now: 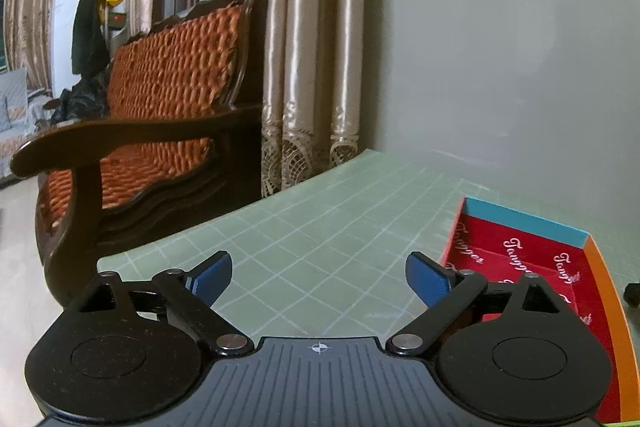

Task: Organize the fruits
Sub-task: 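Lower the right gripper onto the cut orange fruit piece and close, then carry the cut fruit piece with the right gripper into the box and release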

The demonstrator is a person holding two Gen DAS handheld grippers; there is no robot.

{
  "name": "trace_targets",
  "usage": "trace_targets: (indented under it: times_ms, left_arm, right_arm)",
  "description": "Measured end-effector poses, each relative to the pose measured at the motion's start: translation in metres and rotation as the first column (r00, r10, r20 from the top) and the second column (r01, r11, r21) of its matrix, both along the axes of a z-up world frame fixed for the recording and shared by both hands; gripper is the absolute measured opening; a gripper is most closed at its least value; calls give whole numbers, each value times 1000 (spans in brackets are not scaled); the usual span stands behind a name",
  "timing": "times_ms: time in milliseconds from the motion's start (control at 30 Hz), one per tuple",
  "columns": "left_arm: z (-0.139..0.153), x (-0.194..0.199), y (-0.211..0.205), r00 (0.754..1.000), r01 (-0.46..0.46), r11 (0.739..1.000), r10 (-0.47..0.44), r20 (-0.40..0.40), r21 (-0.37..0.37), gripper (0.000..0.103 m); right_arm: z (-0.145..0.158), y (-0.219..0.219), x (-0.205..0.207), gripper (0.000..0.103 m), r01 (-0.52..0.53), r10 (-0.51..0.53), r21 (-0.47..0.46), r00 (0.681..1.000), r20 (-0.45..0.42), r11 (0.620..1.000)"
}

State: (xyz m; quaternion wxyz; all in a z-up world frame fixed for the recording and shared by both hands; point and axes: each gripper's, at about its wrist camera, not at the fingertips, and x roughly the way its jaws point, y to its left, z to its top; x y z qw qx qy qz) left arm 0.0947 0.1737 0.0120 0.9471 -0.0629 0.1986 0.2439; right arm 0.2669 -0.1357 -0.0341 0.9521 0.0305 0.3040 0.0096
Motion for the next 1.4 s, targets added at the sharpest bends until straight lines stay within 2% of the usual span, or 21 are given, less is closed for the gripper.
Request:
trace_targets:
  times_ms: [200, 367, 600, 933, 1233, 1400]
  left_arm:
    - [-1, -1, 7, 1000, -16, 1000, 16, -7, -19, 94]
    - [-3, 0, 10, 1000, -25, 999, 25, -16, -35, 94]
    - [-5, 0, 13, 999, -32, 998, 30, -36, -50, 95]
    - [-7, -5, 12, 998, -36, 998, 34, -47, -55, 97]
    - [-5, -14, 11, 999, -25, 999, 23, -43, -46, 98]
    - [-4, -21, 11, 999, -22, 999, 21, -37, -37, 99]
  right_arm:
    - [-1, 4, -9, 33, -19, 19, -19, 1000, 12, 1000]
    - [9, 7, -30, 33, -48, 49, -15, 997, 56, 999]
    - [35, 26, -57, 33, -123, 127, -46, 986, 108, 991]
    - [77, 71, -95, 33, -247, 267, -126, 947, 177, 961]
    - [82, 96, -120, 33, -321, 351, -182, 921, 171, 930]
    - [72, 110, -123, 33, -353, 383, -198, 913, 139, 914]
